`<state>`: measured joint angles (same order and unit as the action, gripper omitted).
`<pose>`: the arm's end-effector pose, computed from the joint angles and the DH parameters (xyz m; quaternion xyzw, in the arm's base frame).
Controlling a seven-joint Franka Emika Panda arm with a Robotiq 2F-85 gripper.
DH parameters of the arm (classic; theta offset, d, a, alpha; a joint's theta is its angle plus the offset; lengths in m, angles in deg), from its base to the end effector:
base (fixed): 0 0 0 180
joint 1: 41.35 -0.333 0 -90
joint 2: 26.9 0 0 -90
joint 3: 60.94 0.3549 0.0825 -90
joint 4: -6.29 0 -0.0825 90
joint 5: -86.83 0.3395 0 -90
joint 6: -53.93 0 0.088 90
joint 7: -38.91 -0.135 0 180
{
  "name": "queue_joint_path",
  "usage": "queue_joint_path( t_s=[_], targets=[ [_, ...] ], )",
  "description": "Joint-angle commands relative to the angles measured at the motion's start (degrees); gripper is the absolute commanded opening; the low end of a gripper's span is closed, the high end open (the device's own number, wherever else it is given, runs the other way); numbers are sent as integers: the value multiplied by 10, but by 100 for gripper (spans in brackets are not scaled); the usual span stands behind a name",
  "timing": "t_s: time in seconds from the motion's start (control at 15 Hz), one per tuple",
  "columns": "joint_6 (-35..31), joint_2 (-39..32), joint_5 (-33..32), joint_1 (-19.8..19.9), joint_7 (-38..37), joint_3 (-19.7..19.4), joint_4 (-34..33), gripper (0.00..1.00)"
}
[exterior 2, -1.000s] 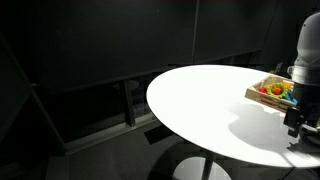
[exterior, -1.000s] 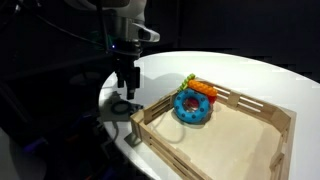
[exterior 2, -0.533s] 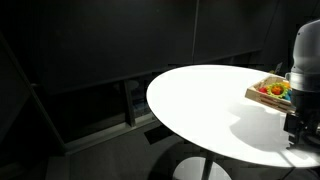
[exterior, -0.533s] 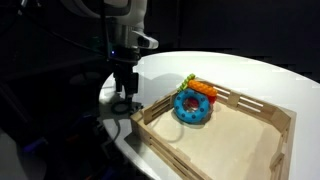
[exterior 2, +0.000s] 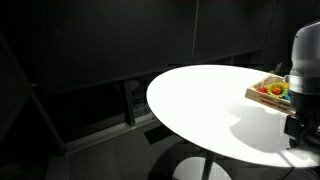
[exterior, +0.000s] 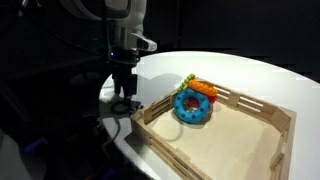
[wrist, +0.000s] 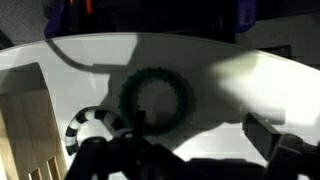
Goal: Pick up the green ring from the table and put it on the tray
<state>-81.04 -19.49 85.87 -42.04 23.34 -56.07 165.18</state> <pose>0.3153 0.0293 0.2821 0.9862 -0.0808 -0.1395 0.0366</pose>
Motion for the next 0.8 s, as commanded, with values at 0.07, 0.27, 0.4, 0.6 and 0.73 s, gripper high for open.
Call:
queue_joint_path(
  t_s=[0.07,0.27,0.4,0.6,0.73],
  targets=[
    [0,1,1,-7,-13,0,-1,100],
    [1,2,0,-7,-14,0,-1,100],
    [-2,-1,-1,-7,-15,0,-1,100],
    [-12,-4,-6,-5,-17,0,-1,100],
    [-18,-5,-9,-5,-19,0,-1,100]
  ],
)
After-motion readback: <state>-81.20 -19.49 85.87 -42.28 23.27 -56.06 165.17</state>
